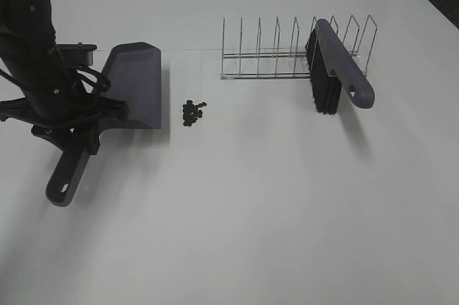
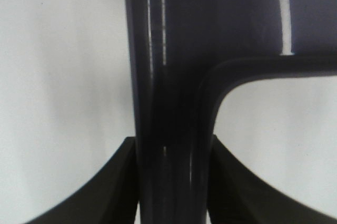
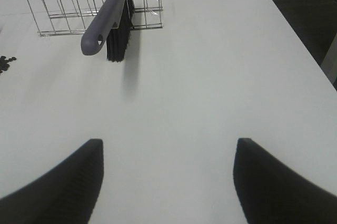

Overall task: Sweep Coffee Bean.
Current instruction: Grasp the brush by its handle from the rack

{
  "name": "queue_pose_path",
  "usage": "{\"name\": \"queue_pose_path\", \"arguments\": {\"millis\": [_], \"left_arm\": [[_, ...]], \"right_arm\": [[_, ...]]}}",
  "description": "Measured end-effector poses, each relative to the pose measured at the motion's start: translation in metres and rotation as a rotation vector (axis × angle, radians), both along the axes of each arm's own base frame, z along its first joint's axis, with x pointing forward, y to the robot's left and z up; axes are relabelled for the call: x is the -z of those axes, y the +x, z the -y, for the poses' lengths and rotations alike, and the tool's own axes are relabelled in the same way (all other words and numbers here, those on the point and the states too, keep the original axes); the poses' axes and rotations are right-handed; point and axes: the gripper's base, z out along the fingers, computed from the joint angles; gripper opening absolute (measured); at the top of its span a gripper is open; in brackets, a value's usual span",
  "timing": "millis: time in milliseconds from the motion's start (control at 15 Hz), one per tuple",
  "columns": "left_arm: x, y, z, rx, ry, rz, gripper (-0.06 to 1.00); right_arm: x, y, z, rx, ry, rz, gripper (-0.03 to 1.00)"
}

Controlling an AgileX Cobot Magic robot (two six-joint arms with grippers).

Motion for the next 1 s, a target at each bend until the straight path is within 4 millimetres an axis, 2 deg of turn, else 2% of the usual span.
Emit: {"name": "queue_pose_path", "arguments": {"millis": [67,333,400,733,867,933,1000], "left_arm": [[0.0,0.0,0.0,0.0,0.0,-0.001,0.35],[0.0,0.0,0.0,0.002,0.003,0.0,0.35],[0.0,0.0,0.0,0.002,0.003,0.0,0.35],[0.0,0.0,0.0,0.003,0.003,0.005,0.35],[0.0,0.001,0.0,0.003,0.002,0.006,0.35],[0.0,0.001,0.0,0.003,0.002,0.006,0.35],[0.0,0.001,0.0,0.003,0.002,0.006,0.35]], "right_arm": [[-0.008,0.006,0.0,0.0,-0.002,0.033,0.61],[-0.053,0.07,-0.003,-0.094,-0.059,0.083,0.61],[-0.057,0.08,-0.003,-0.109,-0.069,0.076,0.61],[-0.102,0.183,-0.027,-0.331,-0.15,-0.013,0.61],[-0.113,0.226,-0.043,-0.398,-0.15,-0.091,0.61],[-0.117,0.257,-0.055,-0.431,-0.145,-0.14,0.61],[-0.12,0.278,-0.061,-0.431,-0.119,-0.176,0.61]]}}
